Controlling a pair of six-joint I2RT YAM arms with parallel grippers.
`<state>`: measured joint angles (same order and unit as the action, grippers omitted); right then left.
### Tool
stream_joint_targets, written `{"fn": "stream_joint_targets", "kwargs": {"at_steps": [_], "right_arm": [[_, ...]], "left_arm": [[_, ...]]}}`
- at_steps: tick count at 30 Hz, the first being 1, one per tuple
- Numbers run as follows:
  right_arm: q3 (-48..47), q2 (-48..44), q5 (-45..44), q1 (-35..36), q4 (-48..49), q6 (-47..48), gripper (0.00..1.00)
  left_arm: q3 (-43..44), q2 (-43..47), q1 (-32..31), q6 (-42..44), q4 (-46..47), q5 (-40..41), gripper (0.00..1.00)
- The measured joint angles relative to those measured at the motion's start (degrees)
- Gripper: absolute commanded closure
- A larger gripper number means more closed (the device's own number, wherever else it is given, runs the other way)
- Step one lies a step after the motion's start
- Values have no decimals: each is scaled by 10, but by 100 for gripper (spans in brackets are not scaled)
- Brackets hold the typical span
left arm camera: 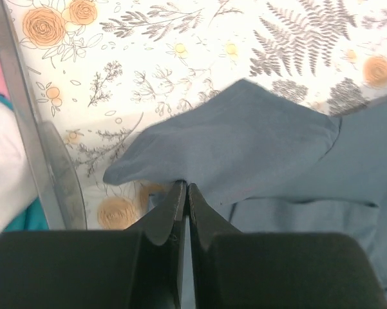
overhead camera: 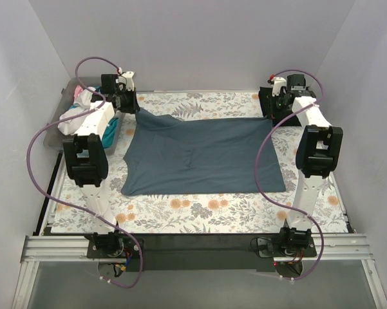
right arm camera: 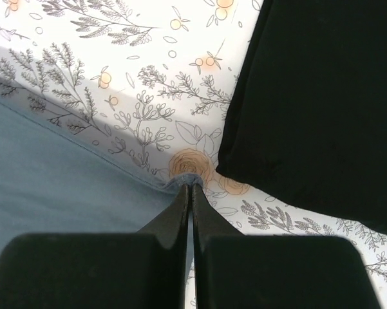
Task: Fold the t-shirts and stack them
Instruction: Fold the tshirt
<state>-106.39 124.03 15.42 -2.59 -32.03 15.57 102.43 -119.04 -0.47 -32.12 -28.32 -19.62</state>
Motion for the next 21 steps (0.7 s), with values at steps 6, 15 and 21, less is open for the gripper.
{"fn": "stream_joint_targets", "kwargs": {"at_steps": [6,15,21], "right_arm": [[38,-35,22,-4,0,13,99],[120,-122,44,-10,-2,34,99],[193,-185,47,-14,-5,56,99]], "left_arm": [[-105,100,3,15,9,-27,100],[-200,219,2,45,-5,-36,100],[-243,292,14,74,-28,-34,100]]}}
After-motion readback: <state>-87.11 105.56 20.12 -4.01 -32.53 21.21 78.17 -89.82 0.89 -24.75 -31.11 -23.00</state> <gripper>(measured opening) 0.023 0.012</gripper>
